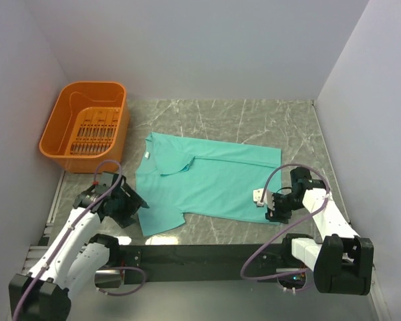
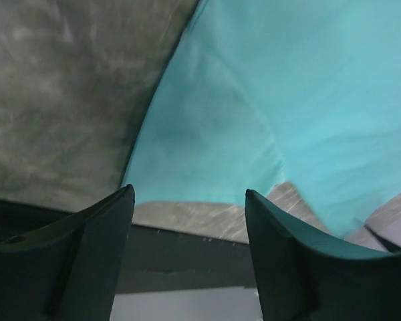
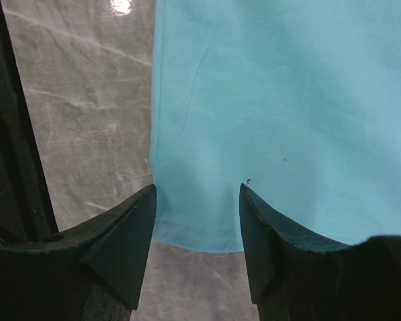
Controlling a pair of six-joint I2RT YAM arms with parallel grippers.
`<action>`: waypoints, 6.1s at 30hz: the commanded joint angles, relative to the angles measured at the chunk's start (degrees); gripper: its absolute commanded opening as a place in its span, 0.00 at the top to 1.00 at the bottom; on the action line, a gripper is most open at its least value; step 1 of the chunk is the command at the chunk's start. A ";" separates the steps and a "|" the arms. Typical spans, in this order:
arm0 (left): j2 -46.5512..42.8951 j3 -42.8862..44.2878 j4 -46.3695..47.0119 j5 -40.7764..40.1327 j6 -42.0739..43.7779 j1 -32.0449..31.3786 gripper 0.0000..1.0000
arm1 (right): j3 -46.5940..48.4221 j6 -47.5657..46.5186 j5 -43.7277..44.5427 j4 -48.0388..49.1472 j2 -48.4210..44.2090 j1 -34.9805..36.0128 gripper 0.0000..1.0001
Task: Fold and stack the t-shirts
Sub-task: Fold the tshirt
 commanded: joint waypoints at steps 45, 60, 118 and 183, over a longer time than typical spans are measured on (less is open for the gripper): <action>3.22 -4.35 5.82 -3.73 -12.98 -19.72 0.99 | 0.75 -8.75 6.66 -7.21 -0.78 0.18 0.46; 3.83 -3.30 7.05 -2.94 -13.33 -19.72 0.99 | 2.07 3.81 9.55 -6.25 -4.05 11.59 0.44; 13.65 18.32 14.52 -0.47 -6.83 -5.13 0.99 | 9.45 17.96 -5.02 4.03 3.94 -3.85 1.00; 60.78 56.55 14.61 -3.12 3.81 0.32 1.00 | 21.67 39.68 0.60 22.14 27.95 -6.05 1.00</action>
